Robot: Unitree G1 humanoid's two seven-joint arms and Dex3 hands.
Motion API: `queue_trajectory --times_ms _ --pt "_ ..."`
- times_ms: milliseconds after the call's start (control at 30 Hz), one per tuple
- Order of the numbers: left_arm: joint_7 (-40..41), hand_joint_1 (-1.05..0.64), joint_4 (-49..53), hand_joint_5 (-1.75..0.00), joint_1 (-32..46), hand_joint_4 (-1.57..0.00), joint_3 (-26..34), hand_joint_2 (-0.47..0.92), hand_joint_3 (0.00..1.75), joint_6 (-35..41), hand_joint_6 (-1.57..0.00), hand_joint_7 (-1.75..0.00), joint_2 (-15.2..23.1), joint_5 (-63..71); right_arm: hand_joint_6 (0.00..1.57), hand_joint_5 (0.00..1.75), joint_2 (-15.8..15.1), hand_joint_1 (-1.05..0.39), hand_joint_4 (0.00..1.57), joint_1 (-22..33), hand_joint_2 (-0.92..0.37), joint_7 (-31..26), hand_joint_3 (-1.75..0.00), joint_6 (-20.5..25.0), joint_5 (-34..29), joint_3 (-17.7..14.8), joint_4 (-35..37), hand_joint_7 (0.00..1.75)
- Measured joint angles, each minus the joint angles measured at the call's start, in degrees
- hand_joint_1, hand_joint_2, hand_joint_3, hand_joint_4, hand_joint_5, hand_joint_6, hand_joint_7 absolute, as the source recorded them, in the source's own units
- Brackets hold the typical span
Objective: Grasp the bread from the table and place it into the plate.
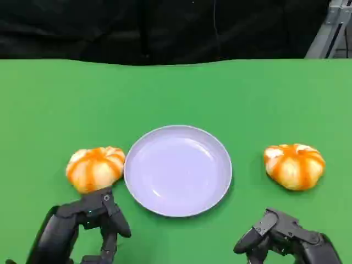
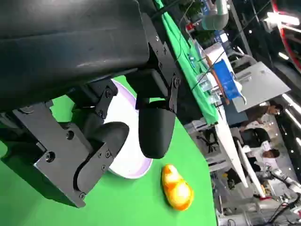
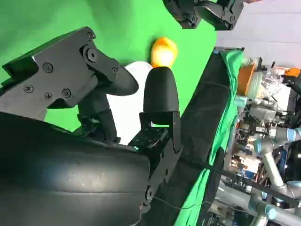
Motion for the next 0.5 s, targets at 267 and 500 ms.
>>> queue_trajectory --times_ms 267,500 --pt "0.0 0.01 0.1 -1.70 -0.1 -0.90 0.0 0.24 1.60 0.0 -0.84 -1.52 0.0 0.0 0.68 1.60 0.0 -0.07 0.69 0.0 -0.52 0.0 -1.10 0.0 -0.1 -0.1 0.3 1.33" --pt "0.0 0.00 0.1 -1.68 -0.1 -0.90 0.2 0.25 1.59 0.0 -0.84 -1.49 0.0 0.3 0.68 1.59 0.0 -0.07 0.69 -0.2 -0.52 0.0 -1.10 -0.7 -0.1 -0.1 0.9 1.33"
